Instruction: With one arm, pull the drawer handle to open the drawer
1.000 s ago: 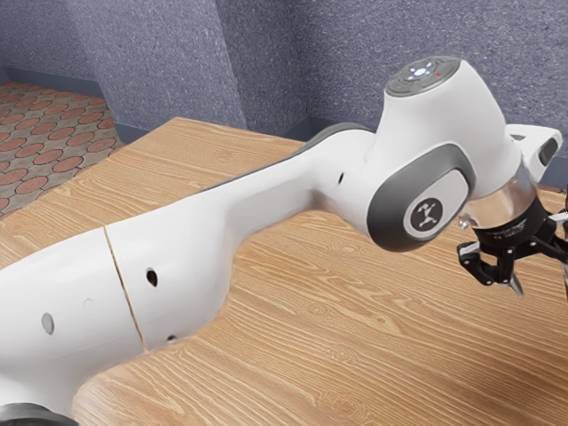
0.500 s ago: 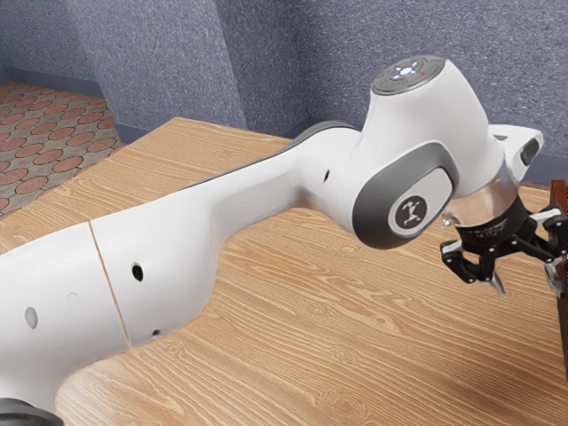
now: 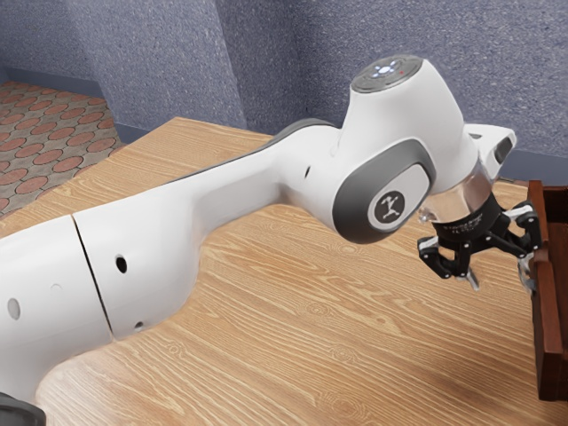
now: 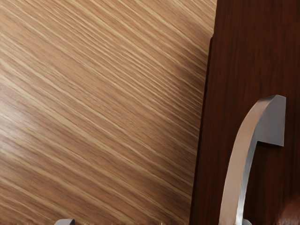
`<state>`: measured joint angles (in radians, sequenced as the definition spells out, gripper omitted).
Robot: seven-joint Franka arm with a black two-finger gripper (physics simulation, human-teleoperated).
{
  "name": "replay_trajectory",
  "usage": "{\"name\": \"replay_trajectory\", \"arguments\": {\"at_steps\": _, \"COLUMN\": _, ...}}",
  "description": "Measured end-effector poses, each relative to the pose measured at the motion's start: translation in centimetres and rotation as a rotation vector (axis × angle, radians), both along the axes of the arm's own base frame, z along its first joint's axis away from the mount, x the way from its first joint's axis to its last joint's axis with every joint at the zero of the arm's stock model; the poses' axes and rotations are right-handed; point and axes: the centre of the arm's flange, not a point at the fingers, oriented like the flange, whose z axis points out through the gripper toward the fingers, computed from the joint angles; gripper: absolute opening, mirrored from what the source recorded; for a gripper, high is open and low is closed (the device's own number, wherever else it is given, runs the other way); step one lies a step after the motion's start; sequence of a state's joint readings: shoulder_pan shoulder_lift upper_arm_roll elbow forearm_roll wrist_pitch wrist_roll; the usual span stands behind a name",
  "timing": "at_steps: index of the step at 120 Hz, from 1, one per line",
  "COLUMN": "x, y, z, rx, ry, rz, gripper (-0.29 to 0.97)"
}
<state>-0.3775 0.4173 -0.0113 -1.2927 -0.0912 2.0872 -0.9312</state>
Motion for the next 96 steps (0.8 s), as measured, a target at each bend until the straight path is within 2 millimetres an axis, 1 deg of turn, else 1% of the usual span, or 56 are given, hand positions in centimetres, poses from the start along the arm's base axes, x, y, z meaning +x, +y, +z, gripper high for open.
{"name": "replay_trajectory", "arguments": {"at_steps": 22, "x": 0.1, "y": 1.3, "z": 0.2, "rx": 0.008, "ry": -0.002, "rz": 0.018, "gripper": 0.38}}
{"name": "replay_trajectory", "arguments": {"at_steps": 42, "x": 0.0, "y": 1.5, "z": 0.6, "rx": 0.007, "ry": -0.006, "rz": 0.019, "gripper": 0.38}}
{"name": "replay_trajectory", "arguments": {"at_steps": 62, "x": 0.0, "y": 1.8, "z": -0.2, "rx": 0.015, "ry": 0.007, "rz": 0.023, "gripper": 0.38}}
{"name": "replay_trajectory", "arguments": {"at_steps": 74, "x": -0.3, "y": 2.3, "z": -0.2, "rx": 0.020, "ry": 0.010, "rz": 0.029, "gripper": 0.38}}
{"name": "replay_trajectory", "arguments": {"at_steps": 92, "x": -0.5, "y": 2.5, "z": 0.1, "rx": 0.027, "ry": 0.001, "rz": 0.029, "gripper": 0.38}}
{"name": "replay_trajectory", "arguments": {"at_steps": 96, "x": -0.6, "y": 2.6, "z": 0.4, "rx": 0.028, "ry": -0.005, "rz": 0.029, "gripper": 0.38}}
